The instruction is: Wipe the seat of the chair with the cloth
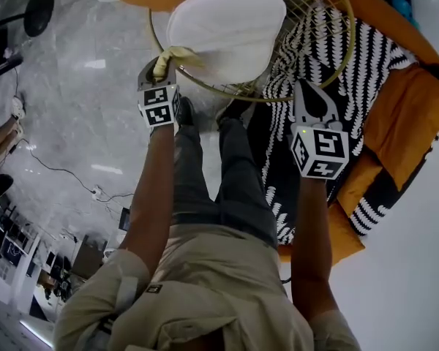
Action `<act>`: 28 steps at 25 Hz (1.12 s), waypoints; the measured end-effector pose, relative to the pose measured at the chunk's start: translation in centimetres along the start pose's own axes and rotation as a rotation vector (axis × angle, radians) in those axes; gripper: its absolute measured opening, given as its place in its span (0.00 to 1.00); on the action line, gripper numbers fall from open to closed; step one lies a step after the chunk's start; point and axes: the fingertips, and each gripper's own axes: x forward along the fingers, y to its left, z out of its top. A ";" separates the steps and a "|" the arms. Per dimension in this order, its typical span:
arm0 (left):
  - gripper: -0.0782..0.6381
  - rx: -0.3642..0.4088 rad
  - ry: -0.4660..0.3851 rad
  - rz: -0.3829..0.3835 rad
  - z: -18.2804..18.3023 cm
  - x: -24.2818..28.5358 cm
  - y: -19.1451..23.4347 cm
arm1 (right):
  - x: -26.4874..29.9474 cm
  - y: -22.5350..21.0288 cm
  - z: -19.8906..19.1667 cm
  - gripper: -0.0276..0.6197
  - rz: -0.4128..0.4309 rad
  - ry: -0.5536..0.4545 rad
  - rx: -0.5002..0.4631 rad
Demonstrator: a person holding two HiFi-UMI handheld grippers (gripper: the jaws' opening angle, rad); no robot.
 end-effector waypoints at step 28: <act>0.27 0.206 0.202 -0.514 -6.6 6.8 -23.4 | -2.4 -5.5 -6.3 0.08 -0.107 0.044 0.127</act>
